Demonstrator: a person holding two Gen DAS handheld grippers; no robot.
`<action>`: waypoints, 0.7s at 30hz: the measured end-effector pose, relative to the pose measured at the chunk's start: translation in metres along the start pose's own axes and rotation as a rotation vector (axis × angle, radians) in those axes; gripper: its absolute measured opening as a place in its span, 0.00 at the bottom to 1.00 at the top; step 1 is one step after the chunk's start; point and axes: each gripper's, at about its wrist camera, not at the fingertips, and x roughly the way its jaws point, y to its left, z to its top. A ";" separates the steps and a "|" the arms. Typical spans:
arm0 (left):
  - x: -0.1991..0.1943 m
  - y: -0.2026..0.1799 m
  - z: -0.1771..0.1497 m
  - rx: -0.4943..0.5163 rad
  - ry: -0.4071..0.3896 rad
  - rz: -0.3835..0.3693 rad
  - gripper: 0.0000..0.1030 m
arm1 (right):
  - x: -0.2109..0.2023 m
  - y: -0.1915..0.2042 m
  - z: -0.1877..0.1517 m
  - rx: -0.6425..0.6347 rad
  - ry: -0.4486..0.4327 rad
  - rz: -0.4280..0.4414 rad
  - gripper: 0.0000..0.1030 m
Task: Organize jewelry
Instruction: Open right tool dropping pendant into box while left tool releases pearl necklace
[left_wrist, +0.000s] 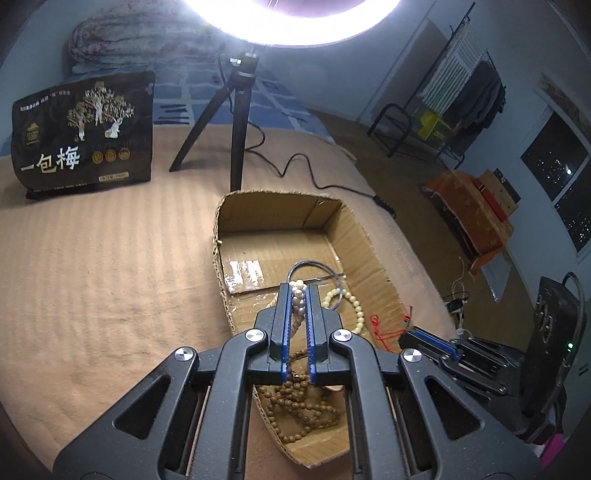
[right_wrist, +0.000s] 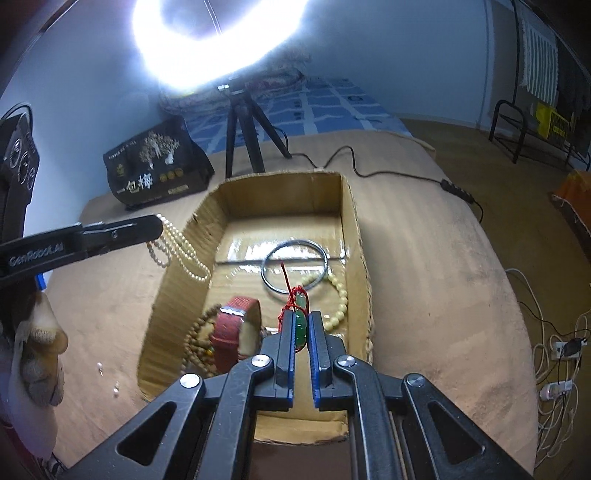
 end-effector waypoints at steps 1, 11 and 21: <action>0.003 0.001 0.000 0.000 0.004 0.005 0.05 | 0.001 -0.001 -0.001 -0.001 0.005 0.001 0.04; 0.027 0.008 -0.003 -0.013 0.046 0.022 0.05 | 0.011 0.003 -0.007 -0.012 0.046 0.015 0.04; 0.028 0.008 -0.004 -0.004 0.054 0.038 0.05 | 0.010 0.005 -0.007 0.000 0.048 0.010 0.34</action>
